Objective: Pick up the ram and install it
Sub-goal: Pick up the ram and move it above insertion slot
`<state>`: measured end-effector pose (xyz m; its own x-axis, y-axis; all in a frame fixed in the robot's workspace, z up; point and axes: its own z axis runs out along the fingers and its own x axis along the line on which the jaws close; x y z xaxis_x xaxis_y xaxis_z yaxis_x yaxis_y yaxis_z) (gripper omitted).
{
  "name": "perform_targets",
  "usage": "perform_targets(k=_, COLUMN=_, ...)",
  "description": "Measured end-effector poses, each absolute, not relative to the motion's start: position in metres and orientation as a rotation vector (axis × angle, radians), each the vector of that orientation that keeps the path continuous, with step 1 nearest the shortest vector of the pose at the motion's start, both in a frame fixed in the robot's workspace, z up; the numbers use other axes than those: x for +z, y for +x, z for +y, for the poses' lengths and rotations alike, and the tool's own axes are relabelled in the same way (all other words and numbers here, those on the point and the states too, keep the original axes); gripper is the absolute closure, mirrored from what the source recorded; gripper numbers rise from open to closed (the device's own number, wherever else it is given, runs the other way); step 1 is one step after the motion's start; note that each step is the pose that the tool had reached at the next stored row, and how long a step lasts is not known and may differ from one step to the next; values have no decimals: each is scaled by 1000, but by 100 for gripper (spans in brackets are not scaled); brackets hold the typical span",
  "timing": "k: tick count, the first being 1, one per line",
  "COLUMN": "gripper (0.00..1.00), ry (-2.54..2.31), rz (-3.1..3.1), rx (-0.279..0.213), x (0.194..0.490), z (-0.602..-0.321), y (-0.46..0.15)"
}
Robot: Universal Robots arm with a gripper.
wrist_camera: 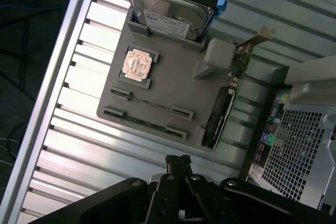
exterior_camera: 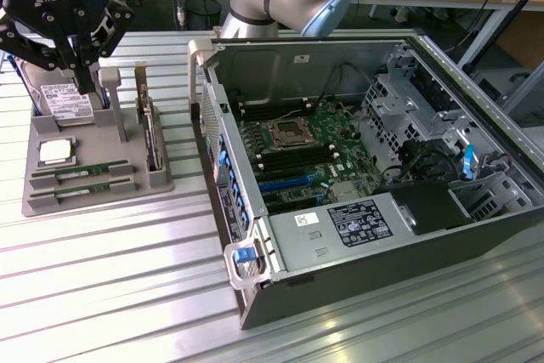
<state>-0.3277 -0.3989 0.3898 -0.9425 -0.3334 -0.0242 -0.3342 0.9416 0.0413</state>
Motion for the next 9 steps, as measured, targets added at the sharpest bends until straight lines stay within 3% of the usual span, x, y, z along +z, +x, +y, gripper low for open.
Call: perform_targets(k=9, gripper=90, ry=-546, rz=3076, rx=70, x=390, z=-399, y=-328)
